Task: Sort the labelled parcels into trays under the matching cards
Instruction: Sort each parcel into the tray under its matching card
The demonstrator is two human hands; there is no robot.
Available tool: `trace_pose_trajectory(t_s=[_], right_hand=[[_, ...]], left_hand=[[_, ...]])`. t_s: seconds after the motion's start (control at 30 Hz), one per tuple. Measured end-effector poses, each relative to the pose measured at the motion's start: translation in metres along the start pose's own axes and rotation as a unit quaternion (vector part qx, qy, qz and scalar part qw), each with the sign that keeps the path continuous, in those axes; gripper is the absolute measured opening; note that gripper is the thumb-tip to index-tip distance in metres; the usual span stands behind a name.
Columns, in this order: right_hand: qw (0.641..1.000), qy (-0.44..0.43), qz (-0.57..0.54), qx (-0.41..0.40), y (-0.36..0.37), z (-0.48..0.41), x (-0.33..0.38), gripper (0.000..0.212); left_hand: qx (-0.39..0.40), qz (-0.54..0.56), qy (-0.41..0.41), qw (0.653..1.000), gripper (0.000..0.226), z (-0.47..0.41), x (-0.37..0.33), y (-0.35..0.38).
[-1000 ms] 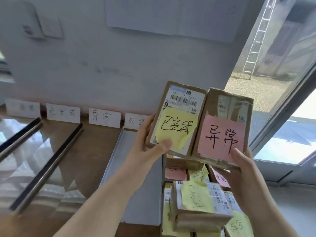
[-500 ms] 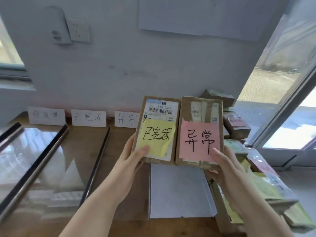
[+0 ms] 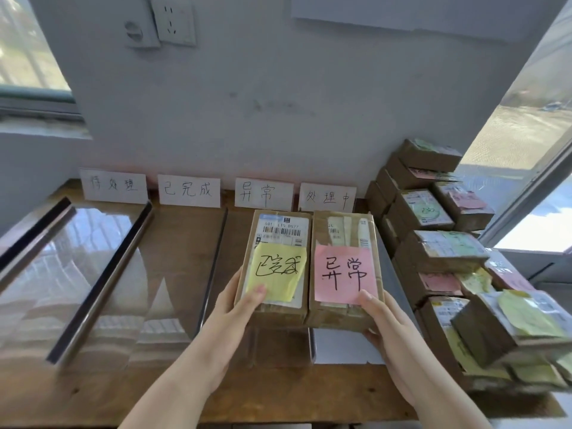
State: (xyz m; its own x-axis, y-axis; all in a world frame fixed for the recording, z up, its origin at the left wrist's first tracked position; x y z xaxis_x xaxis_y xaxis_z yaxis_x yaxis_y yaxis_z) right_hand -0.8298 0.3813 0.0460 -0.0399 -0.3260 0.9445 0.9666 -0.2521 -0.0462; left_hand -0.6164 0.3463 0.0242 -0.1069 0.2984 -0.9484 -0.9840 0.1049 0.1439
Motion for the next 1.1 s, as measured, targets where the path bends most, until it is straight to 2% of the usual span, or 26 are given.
trace_pose_trajectory(t_s=[0.1, 0.23, 0.4, 0.57, 0.8, 0.97, 1.1], right_hand=[[1.0, 0.007, 0.011, 0.008, 0.004, -0.011, -0.001, 0.081], [0.999, 0.024, -0.035, -0.002, 0.005, -0.031, -0.002, 0.064], [0.993, 0.073, -0.09, -0.013, 0.008, -0.064, -0.005, 0.07], [0.996, 0.059, -0.061, 0.023, 0.019, -0.097, -0.005, 0.071], [0.996, 0.077, -0.021, 0.043, 0.068, -0.12, -0.014, 0.081], [0.994, 0.103, -0.018, 0.022, 0.115, -0.139, -0.029, 0.083], [0.995, 0.095, -0.024, -0.019, 0.156, -0.159, -0.04, 0.065]], left_hand=[[-0.024, -0.004, -0.002, 1.0, 0.046, -0.003, -0.001, 0.0], [-0.083, -0.005, -0.013, 0.996, 0.047, -0.014, 0.001, -0.001], [-0.156, 0.051, -0.06, 0.985, 0.039, -0.032, 0.0, -0.011], [-0.216, 0.038, -0.031, 0.975, 0.026, -0.045, -0.007, -0.025], [-0.258, 0.07, -0.031, 0.963, 0.038, -0.054, -0.001, -0.071], [-0.276, 0.107, -0.053, 0.954, 0.021, -0.068, -0.001, -0.12], [-0.268, 0.112, -0.065, 0.955, 0.014, -0.083, -0.009, -0.17]])
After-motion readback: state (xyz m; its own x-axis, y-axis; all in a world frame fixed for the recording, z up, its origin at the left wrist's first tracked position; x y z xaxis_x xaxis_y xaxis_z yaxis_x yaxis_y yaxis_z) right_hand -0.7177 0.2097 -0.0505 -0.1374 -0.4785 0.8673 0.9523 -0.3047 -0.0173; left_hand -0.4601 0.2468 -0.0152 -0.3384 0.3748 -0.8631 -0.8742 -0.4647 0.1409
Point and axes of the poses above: each hand's wrist, its own z-axis away from the middle knuckle, its own y-axis out of the palm, x = y × z, the point moved 3 cm from there along -z, towards the middle knuckle, and after that the axes turned 6 degrees about -x, right-handed, at the moved point
